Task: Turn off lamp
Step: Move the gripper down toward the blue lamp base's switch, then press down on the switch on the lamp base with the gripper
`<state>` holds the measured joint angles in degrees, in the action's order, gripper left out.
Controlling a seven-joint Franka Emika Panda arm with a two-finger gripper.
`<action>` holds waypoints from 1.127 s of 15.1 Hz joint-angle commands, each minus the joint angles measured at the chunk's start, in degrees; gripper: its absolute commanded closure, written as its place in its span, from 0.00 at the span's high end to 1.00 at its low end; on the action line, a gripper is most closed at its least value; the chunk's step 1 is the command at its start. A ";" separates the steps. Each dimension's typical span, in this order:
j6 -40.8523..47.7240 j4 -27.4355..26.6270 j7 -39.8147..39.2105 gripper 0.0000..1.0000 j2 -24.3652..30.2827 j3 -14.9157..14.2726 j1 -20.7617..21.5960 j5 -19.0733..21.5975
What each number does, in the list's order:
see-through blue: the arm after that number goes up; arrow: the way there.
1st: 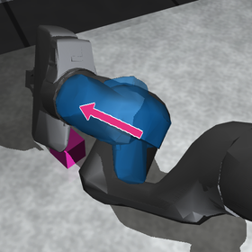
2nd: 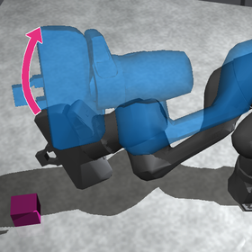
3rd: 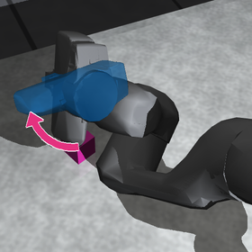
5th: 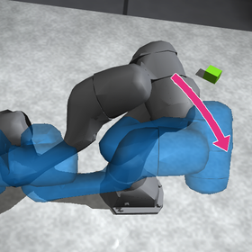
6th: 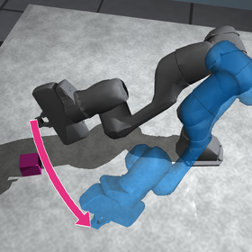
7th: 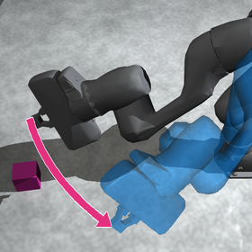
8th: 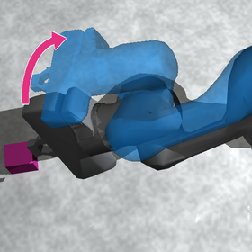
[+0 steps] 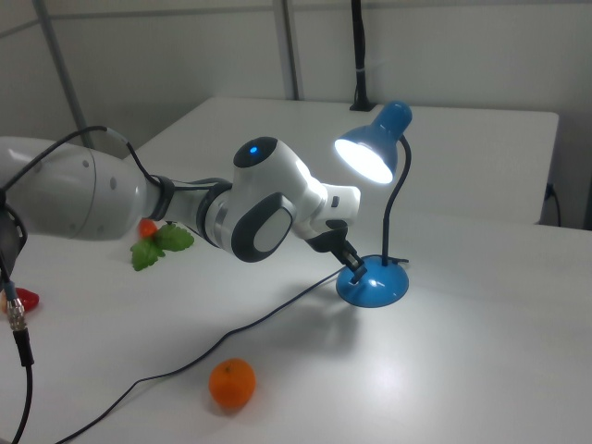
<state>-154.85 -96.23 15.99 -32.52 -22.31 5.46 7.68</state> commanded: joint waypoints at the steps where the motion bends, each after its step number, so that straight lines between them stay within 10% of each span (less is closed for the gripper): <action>1: -1.42 0.96 0.71 0.11 -2.10 -0.28 0.52 0.49; 17: -1.34 1.49 0.09 0.11 -3.25 0.60 1.49 -0.38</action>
<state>-155.02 -94.46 15.99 -35.34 -21.78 6.33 7.57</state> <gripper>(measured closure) 0.890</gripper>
